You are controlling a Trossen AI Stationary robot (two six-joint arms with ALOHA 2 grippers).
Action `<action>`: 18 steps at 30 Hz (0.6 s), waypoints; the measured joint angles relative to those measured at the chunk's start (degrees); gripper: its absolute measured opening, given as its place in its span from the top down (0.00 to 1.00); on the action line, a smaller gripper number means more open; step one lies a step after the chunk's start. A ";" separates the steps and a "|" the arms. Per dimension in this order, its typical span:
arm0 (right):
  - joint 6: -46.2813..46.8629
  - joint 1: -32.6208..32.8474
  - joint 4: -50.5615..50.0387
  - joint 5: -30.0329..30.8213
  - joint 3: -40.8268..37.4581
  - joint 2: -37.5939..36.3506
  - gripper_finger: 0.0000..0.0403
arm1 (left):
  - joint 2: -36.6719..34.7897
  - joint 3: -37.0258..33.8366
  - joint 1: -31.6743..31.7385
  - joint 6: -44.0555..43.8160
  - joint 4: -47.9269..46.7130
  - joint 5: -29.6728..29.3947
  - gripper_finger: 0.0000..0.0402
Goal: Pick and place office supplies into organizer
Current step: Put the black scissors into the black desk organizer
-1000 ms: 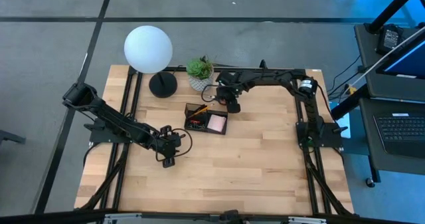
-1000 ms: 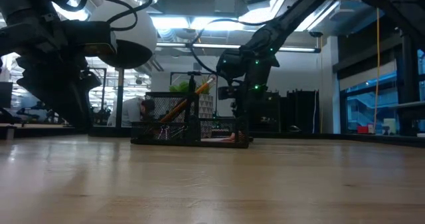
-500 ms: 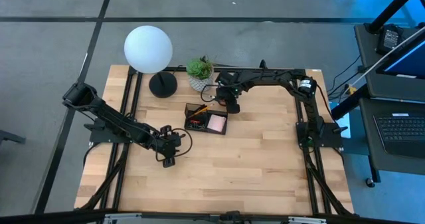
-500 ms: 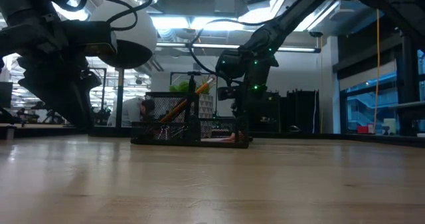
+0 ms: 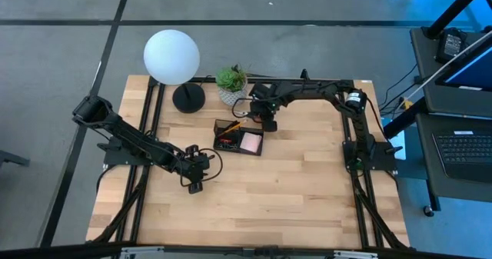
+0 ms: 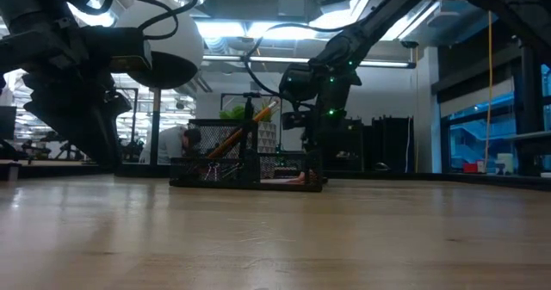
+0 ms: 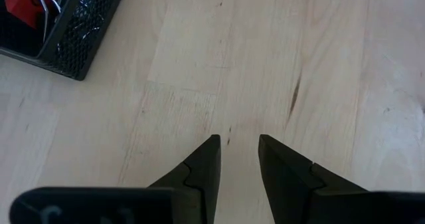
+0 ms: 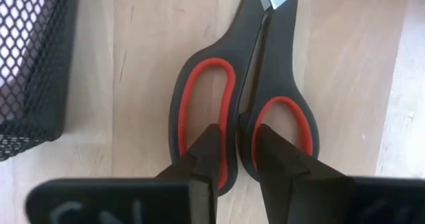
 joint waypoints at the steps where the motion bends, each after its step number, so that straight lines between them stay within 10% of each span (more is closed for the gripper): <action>1: 0.27 0.12 -0.16 0.14 -0.08 -0.27 0.83 | 0.00 0.02 0.00 0.00 0.00 -0.02 0.76; 18: 0.97 6.62 -7.40 15.08 -0.11 -6.45 0.83 | 0.00 0.00 0.00 0.00 0.01 0.00 0.76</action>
